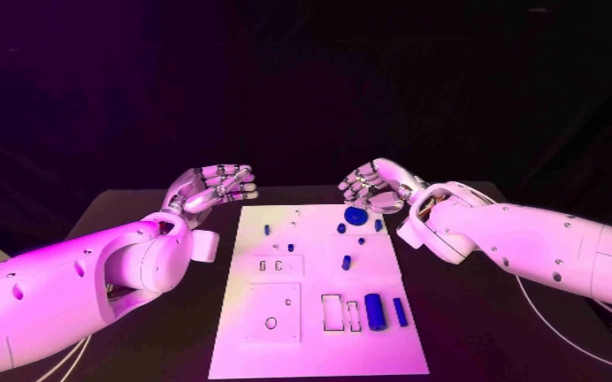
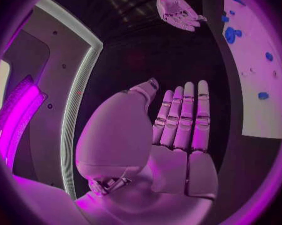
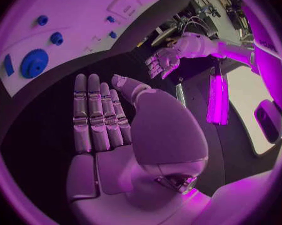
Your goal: Assemble the parts on the task board
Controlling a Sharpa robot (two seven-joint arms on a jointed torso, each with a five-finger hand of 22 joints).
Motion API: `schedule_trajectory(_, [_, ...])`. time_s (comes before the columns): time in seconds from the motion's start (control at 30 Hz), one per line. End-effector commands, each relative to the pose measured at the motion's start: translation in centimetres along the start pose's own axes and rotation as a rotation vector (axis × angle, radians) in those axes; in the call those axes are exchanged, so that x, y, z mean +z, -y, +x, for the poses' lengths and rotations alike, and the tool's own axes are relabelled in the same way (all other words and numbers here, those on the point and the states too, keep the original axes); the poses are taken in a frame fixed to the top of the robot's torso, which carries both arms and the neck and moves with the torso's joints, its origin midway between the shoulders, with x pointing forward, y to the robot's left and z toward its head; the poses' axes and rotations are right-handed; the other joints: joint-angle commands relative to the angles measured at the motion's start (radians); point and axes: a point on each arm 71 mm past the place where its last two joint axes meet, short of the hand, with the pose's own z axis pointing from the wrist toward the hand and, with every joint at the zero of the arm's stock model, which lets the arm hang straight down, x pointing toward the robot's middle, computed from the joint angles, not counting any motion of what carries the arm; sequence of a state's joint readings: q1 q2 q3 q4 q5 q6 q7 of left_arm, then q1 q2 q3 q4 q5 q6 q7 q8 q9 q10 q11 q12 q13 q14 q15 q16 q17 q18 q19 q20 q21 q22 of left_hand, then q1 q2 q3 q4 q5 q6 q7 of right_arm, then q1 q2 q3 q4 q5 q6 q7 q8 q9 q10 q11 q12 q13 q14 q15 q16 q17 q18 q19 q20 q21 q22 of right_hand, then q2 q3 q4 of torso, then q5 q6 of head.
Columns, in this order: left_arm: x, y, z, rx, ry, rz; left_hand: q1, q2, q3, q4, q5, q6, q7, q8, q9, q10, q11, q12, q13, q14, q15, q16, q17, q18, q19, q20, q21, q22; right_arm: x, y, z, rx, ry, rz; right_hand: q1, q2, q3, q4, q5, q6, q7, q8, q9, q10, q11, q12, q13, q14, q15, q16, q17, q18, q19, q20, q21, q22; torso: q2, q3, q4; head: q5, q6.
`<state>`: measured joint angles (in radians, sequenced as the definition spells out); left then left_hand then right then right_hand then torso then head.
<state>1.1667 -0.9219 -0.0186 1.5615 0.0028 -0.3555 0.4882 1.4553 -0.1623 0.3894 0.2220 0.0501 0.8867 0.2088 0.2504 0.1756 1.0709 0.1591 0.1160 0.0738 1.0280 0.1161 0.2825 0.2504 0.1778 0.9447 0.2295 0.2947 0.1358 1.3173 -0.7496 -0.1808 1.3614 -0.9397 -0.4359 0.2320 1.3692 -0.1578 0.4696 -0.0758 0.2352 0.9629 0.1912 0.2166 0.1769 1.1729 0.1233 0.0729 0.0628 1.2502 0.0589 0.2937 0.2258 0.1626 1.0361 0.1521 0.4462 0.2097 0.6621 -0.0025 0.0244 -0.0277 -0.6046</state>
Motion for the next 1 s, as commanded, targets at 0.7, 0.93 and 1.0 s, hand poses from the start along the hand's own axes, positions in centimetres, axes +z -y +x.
schedule_trajectory(0.7, [-3.0,2.3,0.4,-0.028,-0.15,0.015,-0.027,-0.028,0.016,-0.015,0.001,-0.021,0.005,-0.012,0.01,0.002,0.001,-0.016,0.001,0.004,-0.005,0.063,0.067,0.003,0.019,-0.013,0.042,0.022,0.2,-0.6,0.6,-0.58,-0.184,0.003,-0.074,-0.101,0.086,0.059,-0.012,0.038,-0.034,-0.035,0.064,0.021,-0.03,-0.012,0.002,0.263,-0.048,0.982,0.91,-0.076,0.348,-0.056,0.821,0.883,0.077,-0.008,0.0321,-0.034,0.001])
schedule_trajectory(0.93, [-3.1,2.5,0.4,-0.027,-0.147,0.018,-0.029,-0.028,0.016,-0.016,0.001,-0.022,0.007,-0.013,0.011,-0.005,0.003,-0.019,0.0,0.001,-0.004,0.067,0.072,0.002,0.017,-0.012,0.044,0.023,0.5,-0.5,0.7,-0.603,-0.175,0.02,-0.075,-0.104,0.084,0.069,-0.016,0.035,-0.034,-0.034,0.072,0.006,-0.029,-0.012,0.001,0.265,-0.047,1.022,0.948,-0.083,0.365,-0.053,0.858,0.935,0.086,-0.0085,0.0357,-0.037,0.005])
schedule_trajectory(1.0, [-3.1,2.5,0.3,-0.027,-0.147,0.018,-0.029,-0.028,0.016,-0.016,0.001,-0.022,0.007,-0.013,0.011,-0.006,0.003,-0.02,0.0,0.001,-0.004,0.067,0.072,0.002,0.017,-0.012,0.044,0.023,0.6,-0.5,0.7,-0.606,-0.174,0.021,-0.075,-0.102,0.084,0.071,-0.016,0.035,-0.034,-0.034,0.073,0.005,-0.029,-0.011,0.002,0.265,-0.047,1.025,0.949,-0.083,0.365,-0.052,0.859,0.936,0.088,-0.0082,0.0364,-0.036,0.005])
